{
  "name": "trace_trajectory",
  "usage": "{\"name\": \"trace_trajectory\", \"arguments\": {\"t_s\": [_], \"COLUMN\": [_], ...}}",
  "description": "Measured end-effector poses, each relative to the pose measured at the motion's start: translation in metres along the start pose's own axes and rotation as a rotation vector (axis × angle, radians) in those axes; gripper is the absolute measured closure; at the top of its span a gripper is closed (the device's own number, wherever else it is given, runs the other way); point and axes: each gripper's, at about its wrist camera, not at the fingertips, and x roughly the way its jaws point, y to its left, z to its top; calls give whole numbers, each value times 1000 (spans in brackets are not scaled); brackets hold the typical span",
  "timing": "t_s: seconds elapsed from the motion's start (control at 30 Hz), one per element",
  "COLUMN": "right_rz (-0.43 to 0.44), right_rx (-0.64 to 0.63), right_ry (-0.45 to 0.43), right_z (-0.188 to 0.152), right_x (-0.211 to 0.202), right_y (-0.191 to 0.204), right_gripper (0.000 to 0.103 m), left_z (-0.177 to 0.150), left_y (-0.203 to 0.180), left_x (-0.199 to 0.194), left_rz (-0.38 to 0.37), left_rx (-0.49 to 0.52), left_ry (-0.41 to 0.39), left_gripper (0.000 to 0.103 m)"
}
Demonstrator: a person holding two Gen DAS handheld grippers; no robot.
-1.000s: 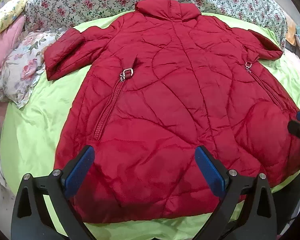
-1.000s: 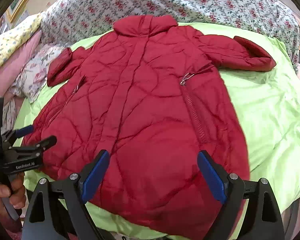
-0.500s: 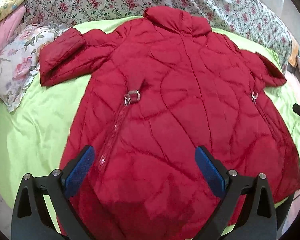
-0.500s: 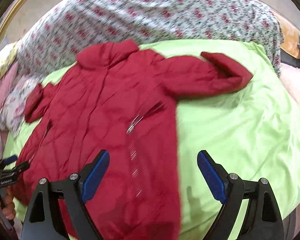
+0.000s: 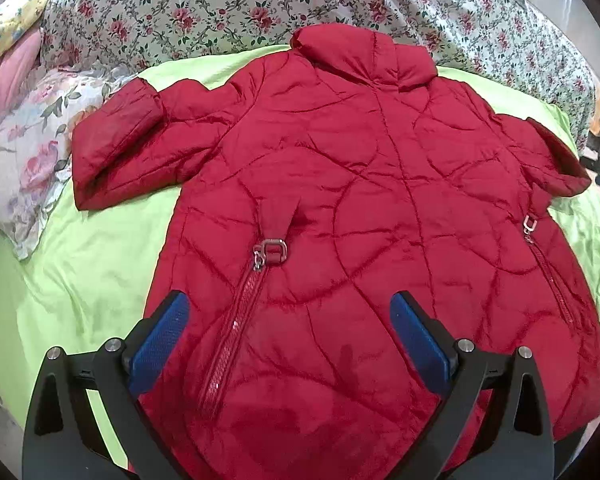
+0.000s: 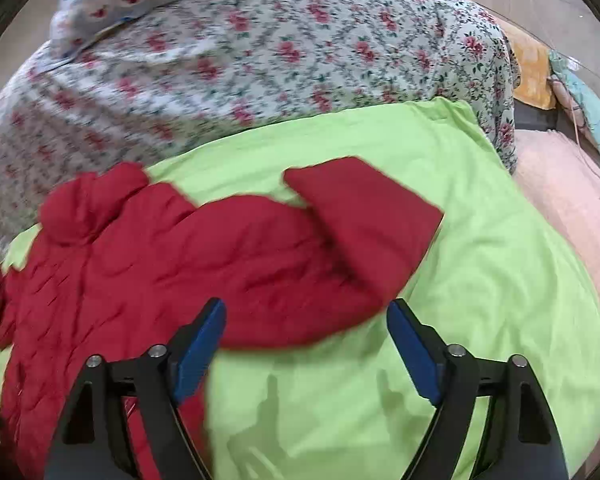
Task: Fold large clothes
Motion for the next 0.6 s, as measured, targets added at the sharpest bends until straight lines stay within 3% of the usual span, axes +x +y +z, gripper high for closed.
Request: {"name": "trace_trajectory", "arguments": {"t_s": [0.27, 0.37, 0.4, 0.43, 0.6], "right_rz": [-137, -164, -167, -165, -62], "right_rx": [-29, -38, -32, -26, 0], "right_ry": [48, 55, 56, 54, -5], "right_z": [31, 36, 38, 38, 35], "right_x": [69, 85, 87, 87, 58], "right_y": [-17, -21, -21, -21, -9], "right_gripper": [39, 60, 78, 85, 90], "left_z": [13, 15, 15, 14, 13], "left_y": [5, 7, 8, 8, 13], "left_x": [21, 26, 28, 28, 32], "left_rz": [-15, -9, -8, -8, -19], "left_rx": [-29, -32, -32, -33, -54], "left_ry": [24, 35, 37, 39, 48], "left_gripper": [1, 1, 1, 2, 2]}}
